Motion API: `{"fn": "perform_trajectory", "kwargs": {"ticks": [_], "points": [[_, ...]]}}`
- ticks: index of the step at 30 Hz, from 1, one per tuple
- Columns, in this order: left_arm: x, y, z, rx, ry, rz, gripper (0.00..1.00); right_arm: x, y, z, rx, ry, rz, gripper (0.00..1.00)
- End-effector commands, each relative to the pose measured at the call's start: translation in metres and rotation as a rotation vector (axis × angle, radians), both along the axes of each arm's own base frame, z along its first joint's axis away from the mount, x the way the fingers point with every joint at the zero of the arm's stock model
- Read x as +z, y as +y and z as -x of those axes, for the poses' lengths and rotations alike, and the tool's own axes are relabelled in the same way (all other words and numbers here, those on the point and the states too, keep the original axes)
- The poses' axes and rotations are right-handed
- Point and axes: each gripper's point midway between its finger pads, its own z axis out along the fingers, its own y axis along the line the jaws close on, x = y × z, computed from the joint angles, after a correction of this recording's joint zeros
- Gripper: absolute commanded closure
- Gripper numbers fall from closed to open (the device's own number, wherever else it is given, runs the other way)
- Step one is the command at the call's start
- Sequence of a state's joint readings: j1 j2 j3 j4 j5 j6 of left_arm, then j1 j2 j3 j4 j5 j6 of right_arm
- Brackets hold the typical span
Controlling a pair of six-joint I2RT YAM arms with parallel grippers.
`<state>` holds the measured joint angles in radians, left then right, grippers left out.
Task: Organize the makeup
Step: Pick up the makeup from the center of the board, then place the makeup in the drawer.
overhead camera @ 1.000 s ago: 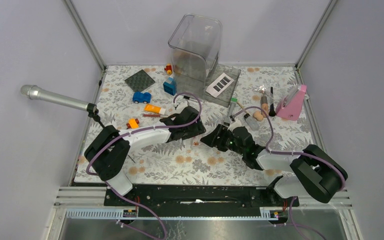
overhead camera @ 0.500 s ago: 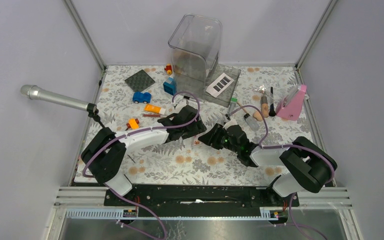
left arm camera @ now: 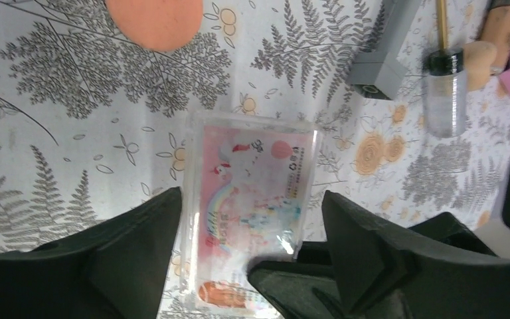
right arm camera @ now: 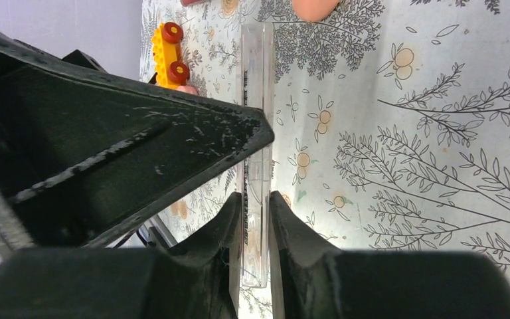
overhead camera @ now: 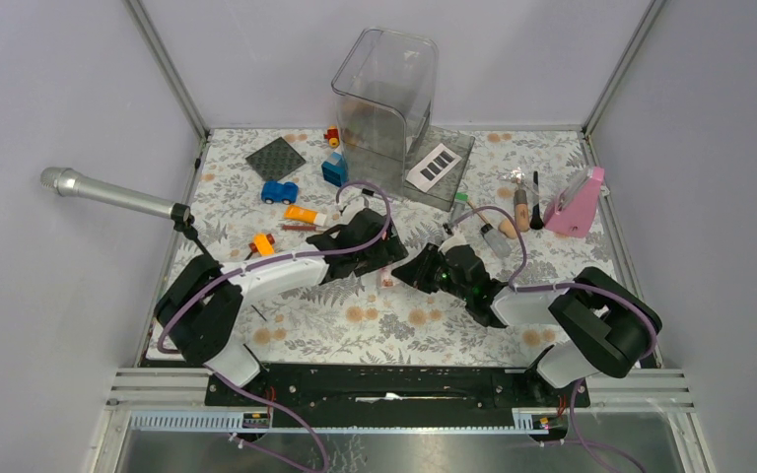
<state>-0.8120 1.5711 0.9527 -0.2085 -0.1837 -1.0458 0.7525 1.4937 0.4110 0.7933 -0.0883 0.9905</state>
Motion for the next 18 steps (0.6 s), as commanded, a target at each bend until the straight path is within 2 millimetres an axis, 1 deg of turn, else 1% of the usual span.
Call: {"fn": "perform_trajectory", "kwargs": {"ticks": [1, 3, 4, 6, 7, 8, 10, 11, 14, 16, 17, 18], "points": [[0.04, -0.004, -0.011, 0.004, -0.084, 0.074, 0.12, 0.026, 0.005, -0.012, -0.018, -0.085, -0.013, 0.86], [0.049, 0.001, -0.017, 0.013, -0.099, 0.069, 0.03, 0.029, 0.001, -0.014, -0.033, -0.095, 0.014, 0.86], [0.053, 0.005, -0.02, 0.02, -0.109, 0.065, 0.01, 0.031, -0.002, -0.015, -0.041, -0.102, 0.026, 0.86], [0.067, 0.016, -0.027, 0.042, -0.138, 0.056, 0.01, 0.035, -0.009, -0.017, -0.065, -0.116, 0.054, 0.86], [0.071, 0.022, -0.029, 0.05, -0.146, 0.043, 0.01, 0.038, -0.013, -0.019, -0.082, -0.124, 0.072, 0.86], [0.081, 0.029, -0.031, 0.063, -0.165, 0.038, 0.01, 0.04, -0.019, -0.022, -0.111, -0.131, 0.096, 0.86], [0.093, 0.043, -0.031, 0.078, -0.199, 0.01, 0.01, 0.047, -0.031, -0.029, -0.165, -0.155, 0.149, 0.86], [0.1, 0.05, -0.03, 0.091, -0.215, -0.001, 0.01, 0.054, -0.038, -0.034, -0.196, -0.175, 0.177, 0.86], [0.111, 0.073, -0.023, 0.114, -0.245, -0.05, 0.01, 0.07, -0.059, -0.053, -0.295, -0.212, 0.281, 0.86], [0.116, 0.086, -0.016, 0.124, -0.25, -0.076, 0.01, 0.079, -0.071, -0.069, -0.34, -0.215, 0.324, 0.87], [0.118, 0.092, -0.012, 0.126, -0.252, -0.09, 0.01, 0.086, -0.075, -0.08, -0.356, -0.209, 0.319, 0.87], [0.12, 0.097, -0.009, 0.126, -0.254, -0.099, 0.01, 0.088, -0.081, -0.09, -0.37, -0.195, 0.314, 0.87]]}}
